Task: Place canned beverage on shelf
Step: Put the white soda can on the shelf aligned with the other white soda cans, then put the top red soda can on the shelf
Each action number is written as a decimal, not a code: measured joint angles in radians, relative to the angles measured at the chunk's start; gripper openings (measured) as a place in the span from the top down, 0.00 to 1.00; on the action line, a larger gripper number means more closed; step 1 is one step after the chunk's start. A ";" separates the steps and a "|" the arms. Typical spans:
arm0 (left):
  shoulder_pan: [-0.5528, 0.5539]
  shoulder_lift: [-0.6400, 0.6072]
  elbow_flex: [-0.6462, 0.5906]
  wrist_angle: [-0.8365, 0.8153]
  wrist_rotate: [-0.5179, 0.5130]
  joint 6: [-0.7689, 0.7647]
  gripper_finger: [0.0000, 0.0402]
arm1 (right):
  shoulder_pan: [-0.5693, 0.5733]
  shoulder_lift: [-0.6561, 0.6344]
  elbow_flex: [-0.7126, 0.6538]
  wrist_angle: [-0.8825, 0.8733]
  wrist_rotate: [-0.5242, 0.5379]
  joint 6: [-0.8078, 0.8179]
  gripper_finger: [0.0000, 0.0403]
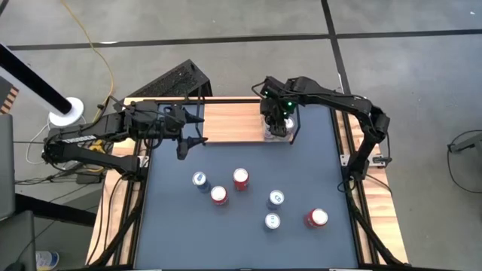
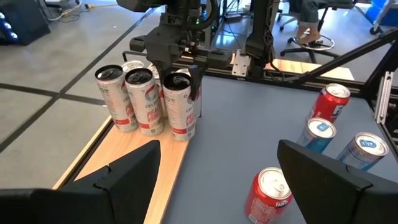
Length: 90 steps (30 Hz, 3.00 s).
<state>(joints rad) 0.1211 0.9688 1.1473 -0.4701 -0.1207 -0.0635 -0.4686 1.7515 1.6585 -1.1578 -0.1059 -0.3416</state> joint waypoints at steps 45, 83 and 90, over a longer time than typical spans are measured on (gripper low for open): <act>0.000 0.000 0.001 0.003 0.016 0.014 0.22 | -0.010 -0.160 0.132 -0.126 0.108 0.044 0.24; -0.224 0.691 0.448 -0.258 -0.006 0.095 0.23 | 0.228 -0.492 0.305 -0.280 0.107 0.468 0.24; -0.238 0.774 0.450 -0.279 0.042 0.154 0.23 | 0.235 -0.491 0.305 -0.280 0.107 0.467 0.24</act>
<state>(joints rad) -0.1167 1.7426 1.5968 -0.7487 -0.0791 0.0906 -0.2340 1.2603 1.9633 -1.4380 0.0013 0.1253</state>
